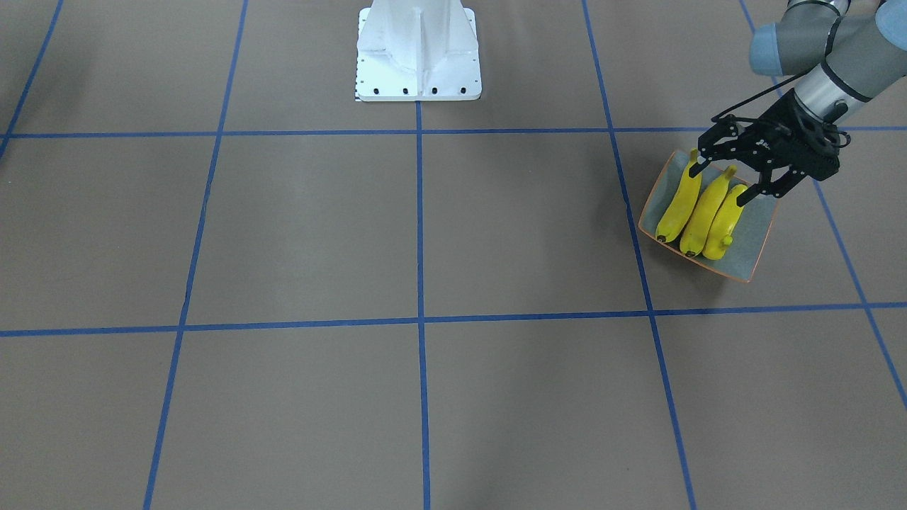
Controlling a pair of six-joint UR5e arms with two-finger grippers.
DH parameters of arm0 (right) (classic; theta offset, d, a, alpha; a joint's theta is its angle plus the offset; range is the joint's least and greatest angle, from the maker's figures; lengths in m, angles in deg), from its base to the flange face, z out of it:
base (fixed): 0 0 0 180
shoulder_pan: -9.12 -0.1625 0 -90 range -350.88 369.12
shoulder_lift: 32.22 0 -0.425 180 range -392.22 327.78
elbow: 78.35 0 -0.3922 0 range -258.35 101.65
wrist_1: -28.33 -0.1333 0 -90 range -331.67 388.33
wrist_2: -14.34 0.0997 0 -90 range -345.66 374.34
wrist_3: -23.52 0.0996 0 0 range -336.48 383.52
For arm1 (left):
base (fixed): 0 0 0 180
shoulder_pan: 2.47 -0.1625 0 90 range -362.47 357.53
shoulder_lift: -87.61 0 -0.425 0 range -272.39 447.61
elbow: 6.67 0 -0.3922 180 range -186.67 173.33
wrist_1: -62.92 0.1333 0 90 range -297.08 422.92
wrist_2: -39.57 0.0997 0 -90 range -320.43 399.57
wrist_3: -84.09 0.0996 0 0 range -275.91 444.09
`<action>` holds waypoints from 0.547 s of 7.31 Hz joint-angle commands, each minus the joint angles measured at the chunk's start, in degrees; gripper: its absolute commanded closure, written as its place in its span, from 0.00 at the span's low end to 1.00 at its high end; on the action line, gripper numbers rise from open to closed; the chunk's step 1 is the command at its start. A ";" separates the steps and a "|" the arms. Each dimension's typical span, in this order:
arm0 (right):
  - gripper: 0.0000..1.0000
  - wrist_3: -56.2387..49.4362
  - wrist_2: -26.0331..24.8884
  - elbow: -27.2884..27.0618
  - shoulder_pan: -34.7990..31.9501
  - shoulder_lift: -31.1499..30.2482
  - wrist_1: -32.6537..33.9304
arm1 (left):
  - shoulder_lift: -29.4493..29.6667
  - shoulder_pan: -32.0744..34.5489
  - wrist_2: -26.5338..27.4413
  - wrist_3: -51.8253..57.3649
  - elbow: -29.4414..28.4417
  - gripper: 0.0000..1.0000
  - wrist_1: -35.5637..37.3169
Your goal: Transfer all bananas from basket to plate
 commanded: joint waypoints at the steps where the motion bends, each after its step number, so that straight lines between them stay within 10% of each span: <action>1: 0.73 -1.33 -0.14 0.15 0.60 0.02 0.00 | 0.00 0.00 0.00 0.00 0.00 0.00 0.00; 4: 1.00 -3.27 -0.58 0.06 0.51 0.71 -0.70 | -0.09 0.00 0.00 0.00 0.00 0.00 0.00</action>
